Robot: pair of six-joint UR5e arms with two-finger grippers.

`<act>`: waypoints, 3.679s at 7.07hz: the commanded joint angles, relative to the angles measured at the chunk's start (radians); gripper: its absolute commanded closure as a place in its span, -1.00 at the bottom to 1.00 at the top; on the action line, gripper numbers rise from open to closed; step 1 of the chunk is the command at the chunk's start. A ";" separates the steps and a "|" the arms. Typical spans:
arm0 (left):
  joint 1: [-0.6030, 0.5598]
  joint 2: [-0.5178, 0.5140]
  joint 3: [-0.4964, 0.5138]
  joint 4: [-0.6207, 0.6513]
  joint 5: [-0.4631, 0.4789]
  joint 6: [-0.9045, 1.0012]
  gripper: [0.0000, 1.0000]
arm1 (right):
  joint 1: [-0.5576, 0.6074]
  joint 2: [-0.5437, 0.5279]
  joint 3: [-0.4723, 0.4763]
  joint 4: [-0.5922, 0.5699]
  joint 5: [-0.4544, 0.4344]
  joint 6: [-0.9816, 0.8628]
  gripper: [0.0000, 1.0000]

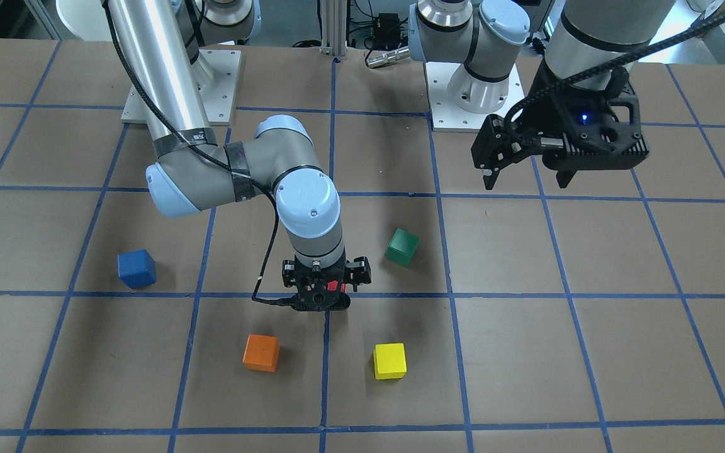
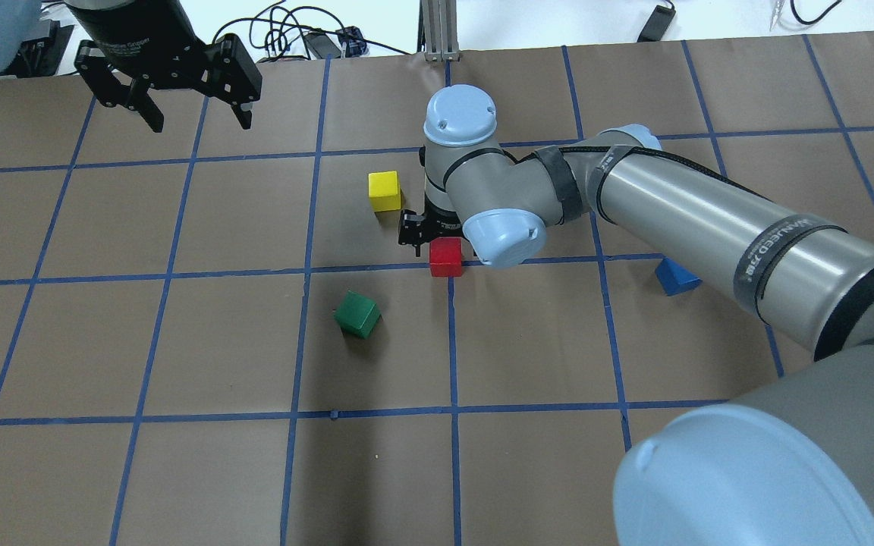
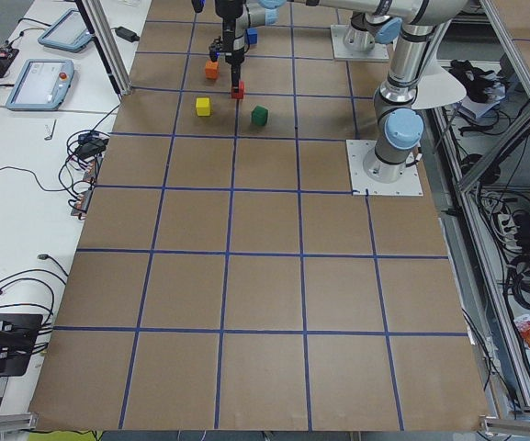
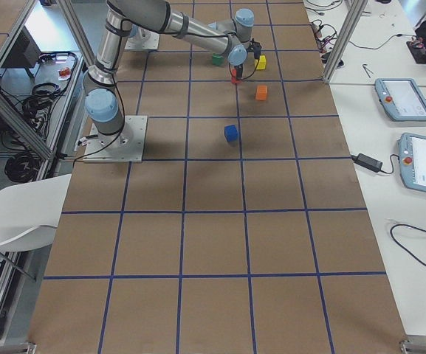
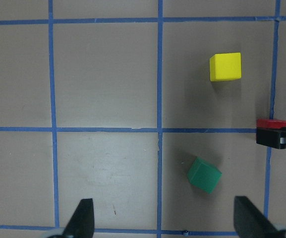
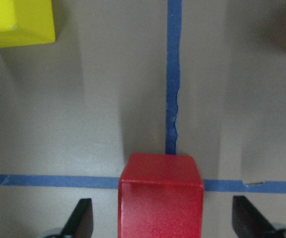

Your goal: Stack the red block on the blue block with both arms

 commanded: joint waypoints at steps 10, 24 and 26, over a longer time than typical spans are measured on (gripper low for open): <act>-0.009 0.031 -0.063 -0.017 -0.008 -0.005 -1.00 | -0.317 -0.266 -0.119 0.531 -0.042 -0.322 1.00; -0.013 0.028 -0.063 -0.017 -0.008 -0.007 -1.00 | -0.606 -0.349 0.298 0.177 -0.081 -0.821 1.00; -0.013 0.030 -0.063 -0.017 -0.005 -0.007 -1.00 | -0.606 -0.342 0.308 0.132 -0.081 -0.820 1.00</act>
